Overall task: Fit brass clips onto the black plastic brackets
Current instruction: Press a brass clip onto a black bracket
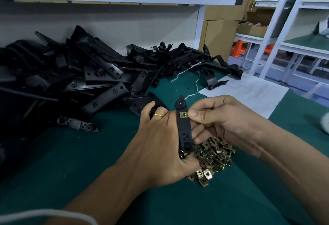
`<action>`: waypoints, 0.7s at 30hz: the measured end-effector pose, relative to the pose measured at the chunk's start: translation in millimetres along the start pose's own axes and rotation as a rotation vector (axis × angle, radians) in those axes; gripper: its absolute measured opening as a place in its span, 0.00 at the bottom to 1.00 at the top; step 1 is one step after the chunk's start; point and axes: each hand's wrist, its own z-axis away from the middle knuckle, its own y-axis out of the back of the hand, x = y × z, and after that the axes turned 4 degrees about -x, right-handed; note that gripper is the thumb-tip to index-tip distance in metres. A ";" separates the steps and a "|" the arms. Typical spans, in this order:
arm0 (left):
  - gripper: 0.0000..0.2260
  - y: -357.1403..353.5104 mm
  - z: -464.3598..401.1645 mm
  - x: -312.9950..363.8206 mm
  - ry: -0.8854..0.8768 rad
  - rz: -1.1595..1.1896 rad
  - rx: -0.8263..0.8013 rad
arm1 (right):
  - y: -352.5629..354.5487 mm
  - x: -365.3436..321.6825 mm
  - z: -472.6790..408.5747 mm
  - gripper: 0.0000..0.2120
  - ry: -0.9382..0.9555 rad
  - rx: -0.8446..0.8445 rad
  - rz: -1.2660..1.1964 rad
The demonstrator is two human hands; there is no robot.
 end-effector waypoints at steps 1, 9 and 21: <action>0.23 -0.5 -0.5 1.2 0.023 -0.034 0.022 | -2.8 1.7 -1.0 0.07 0.042 -0.002 0.045; 0.21 -4.1 -2.8 4.3 0.017 -0.001 0.067 | -3.7 6.9 -5.1 0.21 0.231 -0.001 0.336; 0.19 -8.7 -2.2 1.6 0.070 0.013 0.159 | 19.2 6.3 -3.5 0.14 0.224 0.045 0.262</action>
